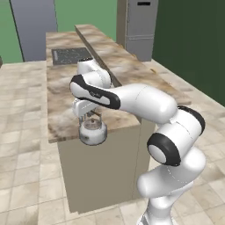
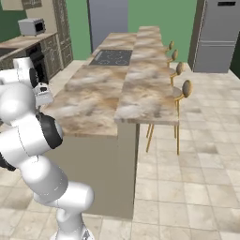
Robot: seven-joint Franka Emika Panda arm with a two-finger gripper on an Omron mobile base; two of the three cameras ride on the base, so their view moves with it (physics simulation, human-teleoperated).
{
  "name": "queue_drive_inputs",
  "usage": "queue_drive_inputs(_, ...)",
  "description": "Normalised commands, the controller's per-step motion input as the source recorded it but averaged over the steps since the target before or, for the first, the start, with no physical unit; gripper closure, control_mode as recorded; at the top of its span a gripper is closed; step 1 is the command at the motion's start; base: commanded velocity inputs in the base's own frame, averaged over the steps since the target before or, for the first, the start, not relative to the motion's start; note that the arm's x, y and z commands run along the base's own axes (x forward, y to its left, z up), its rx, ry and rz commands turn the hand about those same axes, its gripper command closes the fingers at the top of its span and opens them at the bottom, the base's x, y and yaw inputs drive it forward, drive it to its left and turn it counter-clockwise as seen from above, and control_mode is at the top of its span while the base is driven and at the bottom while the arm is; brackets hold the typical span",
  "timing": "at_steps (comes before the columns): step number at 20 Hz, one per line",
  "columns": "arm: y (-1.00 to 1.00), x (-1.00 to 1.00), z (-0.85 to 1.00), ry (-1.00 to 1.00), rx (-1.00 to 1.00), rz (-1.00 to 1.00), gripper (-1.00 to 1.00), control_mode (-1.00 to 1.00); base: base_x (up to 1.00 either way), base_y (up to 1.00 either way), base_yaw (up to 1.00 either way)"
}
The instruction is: The kettle is done boiling. Turn off the stove, then wait for 300 timesteps before moving the kettle to the dining table.
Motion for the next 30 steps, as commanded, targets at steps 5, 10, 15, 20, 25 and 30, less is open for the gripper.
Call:
queue_drive_inputs(5,0.0,0.0,0.0,0.0,0.0,0.0,1.0,1.0,0.19,-0.51,0.38)
queue_drive_inputs(10,0.0,0.0,0.0,0.0,0.0,0.0,1.0,1.0,0.05,-0.55,0.36)
queue_drive_inputs(15,0.0,0.0,0.0,0.0,0.0,0.0,1.0,1.0,0.0,-0.59,0.36)
queue_drive_inputs(20,0.0,0.0,0.0,0.0,0.0,0.0,1.0,1.0,0.03,-0.64,0.34)
queue_drive_inputs(25,0.0,0.0,0.0,0.0,0.0,0.0,1.0,1.0,0.12,-0.67,0.3)
queue_drive_inputs(30,0.0,0.0,0.0,0.0,0.0,0.0,1.0,1.0,0.14,-0.66,0.27)
